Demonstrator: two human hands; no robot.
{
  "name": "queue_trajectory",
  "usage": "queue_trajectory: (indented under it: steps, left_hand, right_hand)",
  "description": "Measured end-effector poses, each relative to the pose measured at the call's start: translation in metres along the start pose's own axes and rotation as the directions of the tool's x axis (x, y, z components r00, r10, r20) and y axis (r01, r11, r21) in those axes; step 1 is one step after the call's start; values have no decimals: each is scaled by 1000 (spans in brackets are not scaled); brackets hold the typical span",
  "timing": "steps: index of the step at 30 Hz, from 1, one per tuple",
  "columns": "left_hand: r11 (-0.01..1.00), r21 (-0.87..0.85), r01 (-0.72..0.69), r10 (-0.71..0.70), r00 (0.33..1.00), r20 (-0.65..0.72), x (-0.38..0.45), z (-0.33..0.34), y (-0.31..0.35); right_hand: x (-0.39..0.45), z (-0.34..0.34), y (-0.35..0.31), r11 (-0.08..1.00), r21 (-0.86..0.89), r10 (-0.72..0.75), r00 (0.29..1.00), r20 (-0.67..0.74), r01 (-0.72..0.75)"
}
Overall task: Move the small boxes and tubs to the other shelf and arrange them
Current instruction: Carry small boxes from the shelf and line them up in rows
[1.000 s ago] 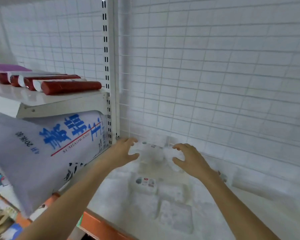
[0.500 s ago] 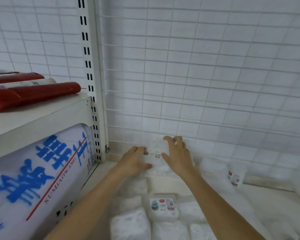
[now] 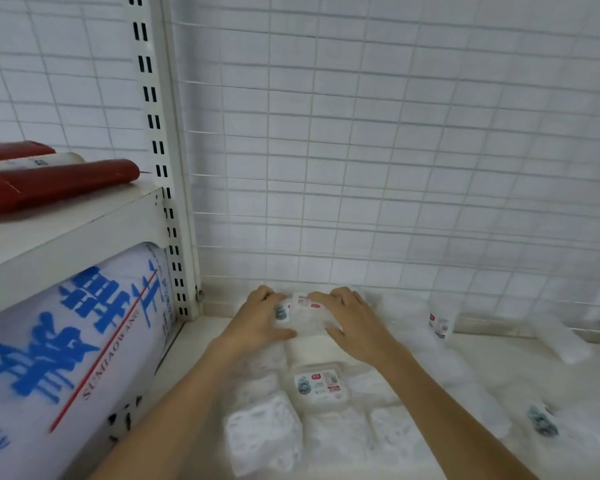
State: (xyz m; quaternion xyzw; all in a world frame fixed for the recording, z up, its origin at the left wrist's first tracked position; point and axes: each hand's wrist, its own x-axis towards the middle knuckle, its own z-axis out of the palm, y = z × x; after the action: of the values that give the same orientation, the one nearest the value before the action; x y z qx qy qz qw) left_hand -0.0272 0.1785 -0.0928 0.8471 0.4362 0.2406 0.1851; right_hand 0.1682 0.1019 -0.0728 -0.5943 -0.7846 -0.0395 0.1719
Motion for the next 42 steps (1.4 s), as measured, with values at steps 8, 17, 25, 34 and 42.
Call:
queue_trajectory:
  steps: [8, 17, 25, 34, 42]
  left_hand:
    - [998, 7, -63, 63, 998, -19, -26, -9, 5]
    - [997, 37, -69, 66, 995, 76, -52, -3, 37]
    - [998, 22, 52, -56, 975, 216, -74, -4, 51]
    - [989, 28, 145, -148, 953, 266, -88, 3, 53]
    - [972, -24, 235, -223, 944, 242, -96, 2, 62]
  right_hand:
    - [-54, -13, 22, 992, 123, 13, 996, 84, -23]
    - [-95, -25, 24, 932, 319, 68, 946, 316, -173]
    - [-89, -41, 24, 971, 224, 25, 964, 266, -87]
    - [-71, -41, 17, 981, 192, -101, 781, 616, -25]
    - [-83, -47, 36, 978, 206, -86, 834, 545, -34]
